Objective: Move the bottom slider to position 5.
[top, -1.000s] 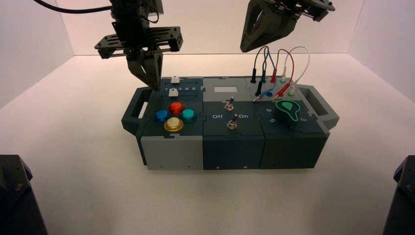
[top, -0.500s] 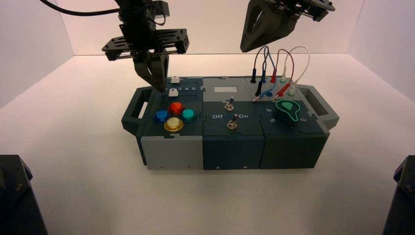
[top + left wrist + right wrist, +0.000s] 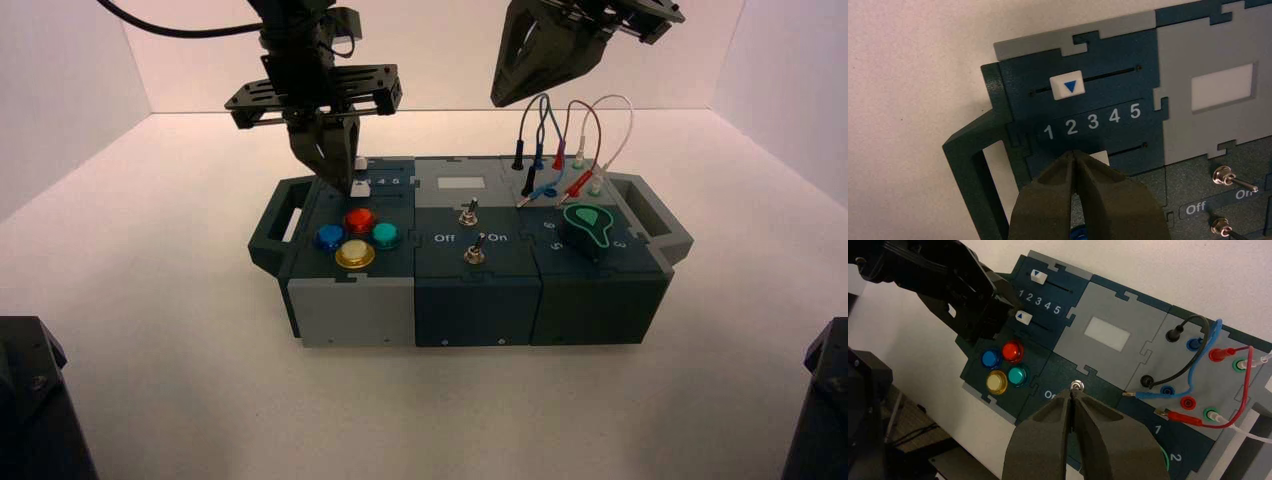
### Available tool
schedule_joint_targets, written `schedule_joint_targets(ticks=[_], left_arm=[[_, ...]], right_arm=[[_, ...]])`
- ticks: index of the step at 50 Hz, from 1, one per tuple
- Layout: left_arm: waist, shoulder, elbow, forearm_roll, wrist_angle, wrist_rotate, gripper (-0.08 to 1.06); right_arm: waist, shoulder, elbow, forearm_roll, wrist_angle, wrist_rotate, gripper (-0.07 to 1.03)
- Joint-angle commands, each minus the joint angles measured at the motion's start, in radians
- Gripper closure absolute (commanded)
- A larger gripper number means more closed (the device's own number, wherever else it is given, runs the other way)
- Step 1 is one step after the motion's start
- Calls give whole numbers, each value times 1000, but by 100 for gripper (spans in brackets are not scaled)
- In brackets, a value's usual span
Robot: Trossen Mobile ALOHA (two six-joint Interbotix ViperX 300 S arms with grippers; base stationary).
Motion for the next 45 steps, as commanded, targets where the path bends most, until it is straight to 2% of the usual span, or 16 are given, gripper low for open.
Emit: schedule_joint_targets(ticks=[1, 45], left_arm=[[-18, -12, -34, -8, 2, 2, 101], [-66, 40, -84, -14, 21, 2, 101]], right_arm=[[6, -8, -20, 5, 0, 3, 99], [6, 6, -26, 5, 8, 3, 99]])
